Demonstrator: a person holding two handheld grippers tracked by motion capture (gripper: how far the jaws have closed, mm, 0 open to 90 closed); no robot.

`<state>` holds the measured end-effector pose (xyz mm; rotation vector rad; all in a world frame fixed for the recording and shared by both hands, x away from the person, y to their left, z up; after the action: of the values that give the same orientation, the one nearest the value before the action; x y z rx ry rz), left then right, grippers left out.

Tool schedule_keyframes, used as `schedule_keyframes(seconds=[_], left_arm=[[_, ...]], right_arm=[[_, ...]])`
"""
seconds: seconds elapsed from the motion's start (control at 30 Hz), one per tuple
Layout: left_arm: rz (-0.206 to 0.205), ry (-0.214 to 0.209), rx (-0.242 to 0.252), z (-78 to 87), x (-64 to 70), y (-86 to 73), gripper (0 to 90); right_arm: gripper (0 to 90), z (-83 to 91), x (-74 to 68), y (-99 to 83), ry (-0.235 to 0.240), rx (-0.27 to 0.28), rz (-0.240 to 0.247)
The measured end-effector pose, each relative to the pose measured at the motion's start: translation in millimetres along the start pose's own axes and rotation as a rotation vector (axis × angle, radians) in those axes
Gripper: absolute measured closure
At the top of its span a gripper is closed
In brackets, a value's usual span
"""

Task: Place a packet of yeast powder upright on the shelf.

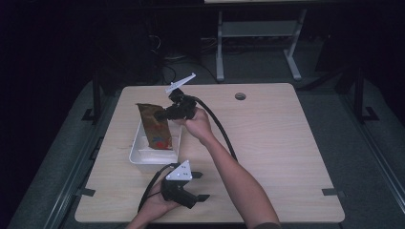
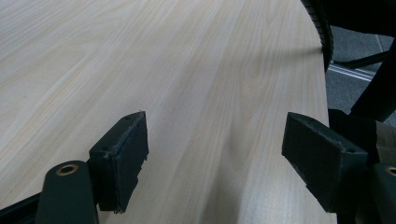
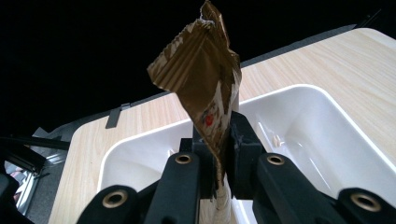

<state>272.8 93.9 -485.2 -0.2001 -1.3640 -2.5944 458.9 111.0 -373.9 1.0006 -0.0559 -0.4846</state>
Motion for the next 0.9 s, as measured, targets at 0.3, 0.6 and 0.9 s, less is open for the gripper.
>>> schedule_keyframes(seconds=[0.3,0.6,0.9], left_arm=[[0.001,0.001,-0.001,-0.4,-0.2,-0.4,22.3],[0.000,0.003,-0.007,-1.0,-0.3,-0.8,22.3],[-0.003,0.013,-0.006,-0.4,-0.8,-0.6,22.6]], right_arm=[[81.8,-5.6,1.4,-6.9,0.004,-0.018,-0.008],[78.9,-10.4,4.5,-18.2,0.016,-0.049,-0.036],[75.8,-6.9,13.7,-27.0,0.019,-0.056,-0.072]])
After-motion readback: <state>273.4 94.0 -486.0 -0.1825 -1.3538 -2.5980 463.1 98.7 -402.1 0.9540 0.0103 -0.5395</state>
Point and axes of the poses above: each handheld gripper's, and its own axes: z roughly backward along the jaws, y roughly out of its top, x roughly to its right, the point moved 6 cm from there along -z, roughly forward along the jaws, and after that the axes turned 12 degrees about -y, right-handed, at the moved point
